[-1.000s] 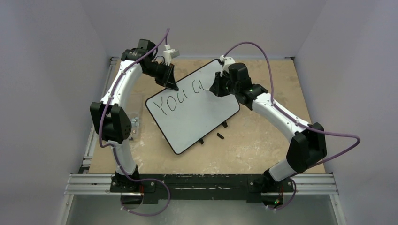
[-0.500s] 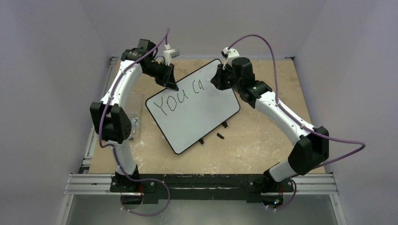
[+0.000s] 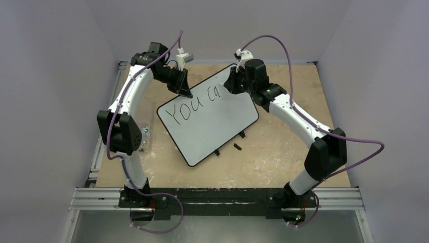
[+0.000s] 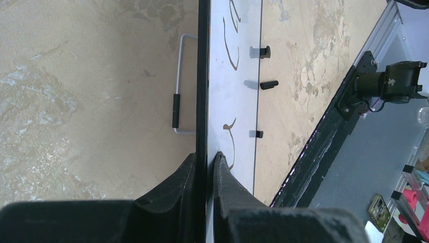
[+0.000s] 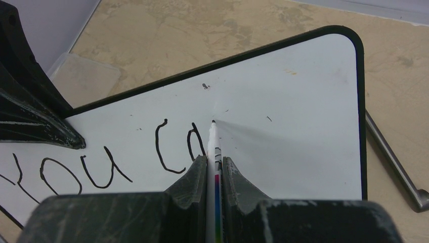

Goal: Write a sentence on the whiteboard

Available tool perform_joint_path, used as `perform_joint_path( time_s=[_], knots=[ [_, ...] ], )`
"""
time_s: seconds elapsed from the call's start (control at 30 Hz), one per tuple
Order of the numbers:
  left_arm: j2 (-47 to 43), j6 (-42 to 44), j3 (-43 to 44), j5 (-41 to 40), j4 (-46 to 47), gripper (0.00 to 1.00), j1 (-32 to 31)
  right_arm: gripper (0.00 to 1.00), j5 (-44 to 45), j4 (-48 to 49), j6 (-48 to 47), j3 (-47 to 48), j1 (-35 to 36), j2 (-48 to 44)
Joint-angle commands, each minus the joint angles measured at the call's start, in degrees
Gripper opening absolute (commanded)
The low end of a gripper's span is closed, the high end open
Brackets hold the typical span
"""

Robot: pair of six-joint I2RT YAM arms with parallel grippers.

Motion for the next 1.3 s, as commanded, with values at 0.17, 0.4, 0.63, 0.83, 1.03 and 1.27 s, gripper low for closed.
perform_joint_path(
  time_s=[0.17, 0.4, 0.63, 0.83, 1.03, 1.27],
  knots=[
    [-2.24, 4.11, 0.64, -8.40, 0.95, 0.00, -0.47, 0.00, 1.13, 2.07, -0.99, -2.57, -0.52, -1.07],
    [-2.25, 4.12, 0.55, -8.49, 0.96, 0.00, -0.57, 0.00, 1.24, 2.85, -0.37, -7.72, -0.54, -3.39],
    [-2.28, 4.12, 0.55, -8.66, 0.90, 0.00, -0.75, 0.00, 0.46, 3.20, 0.42, -8.70, -0.54, -4.19],
    [-2.50, 4.24, 0.40, -8.96, 0.86, 0.00, -0.84, 0.00, -0.24, 2.95, 0.53, -4.71, -0.57, -2.50],
    [-2.64, 4.17, 0.38, -8.95, 0.92, 0.00, -0.84, 0.00, -0.10, 2.62, 0.53, -1.41, -0.54, -0.87],
    [-2.70, 4.20, 0.38, -8.97, 0.86, 0.00, -0.84, 0.00, 1.14, 2.12, 0.37, 1.00, -0.56, 0.52]
  ],
)
